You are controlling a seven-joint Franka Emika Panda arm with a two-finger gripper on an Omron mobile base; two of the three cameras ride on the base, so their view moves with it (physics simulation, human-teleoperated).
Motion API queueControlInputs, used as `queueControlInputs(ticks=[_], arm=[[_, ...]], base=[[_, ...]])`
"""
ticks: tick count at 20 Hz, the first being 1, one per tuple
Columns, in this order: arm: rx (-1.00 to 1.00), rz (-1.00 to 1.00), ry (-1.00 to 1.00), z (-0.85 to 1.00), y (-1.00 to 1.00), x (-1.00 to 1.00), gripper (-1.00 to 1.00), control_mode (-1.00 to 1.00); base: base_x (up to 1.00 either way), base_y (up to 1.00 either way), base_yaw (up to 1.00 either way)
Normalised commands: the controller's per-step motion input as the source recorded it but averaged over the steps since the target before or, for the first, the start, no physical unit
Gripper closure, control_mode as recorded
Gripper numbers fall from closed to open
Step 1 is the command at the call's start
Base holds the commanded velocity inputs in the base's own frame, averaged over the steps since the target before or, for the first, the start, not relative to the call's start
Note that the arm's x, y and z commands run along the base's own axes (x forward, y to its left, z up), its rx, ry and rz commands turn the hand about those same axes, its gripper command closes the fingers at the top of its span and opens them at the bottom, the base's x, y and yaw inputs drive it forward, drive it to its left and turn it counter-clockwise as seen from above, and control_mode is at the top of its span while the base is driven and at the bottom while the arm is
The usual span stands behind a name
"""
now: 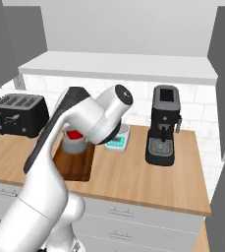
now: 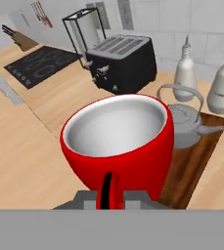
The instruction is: Pick the kettle from the counter and place it on the tray. Then pick the mug from the cabinet and place it on the tray. Then close the cabinet doors.
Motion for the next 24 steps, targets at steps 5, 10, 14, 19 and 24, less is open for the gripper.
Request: queueControlInputs(ticks=[5,10,14,19,24], arm=[[0.08,0.2,0.11,-0.84,0.51,-0.03,1.0,-1.0],[0.1,0.3,0.23,-0.79,0.31,0.14,1.0,-1.0],[0.15,0.27,0.02,-0.42,0.22,0.31,1.0,-1.0],[0.14,0.18,0.0,-0.32,0.28,0.25,1.0,-1.0],[0.01,0.04,-0.01,-0.15,0.08,0.22,1.0,-1.0]], base=[[0.0,0.0,0.0],[0.0,0.0,0.0],[0.0,0.0,0.0],[0.0,0.0,0.0],[0.0,0.0,0.0]])
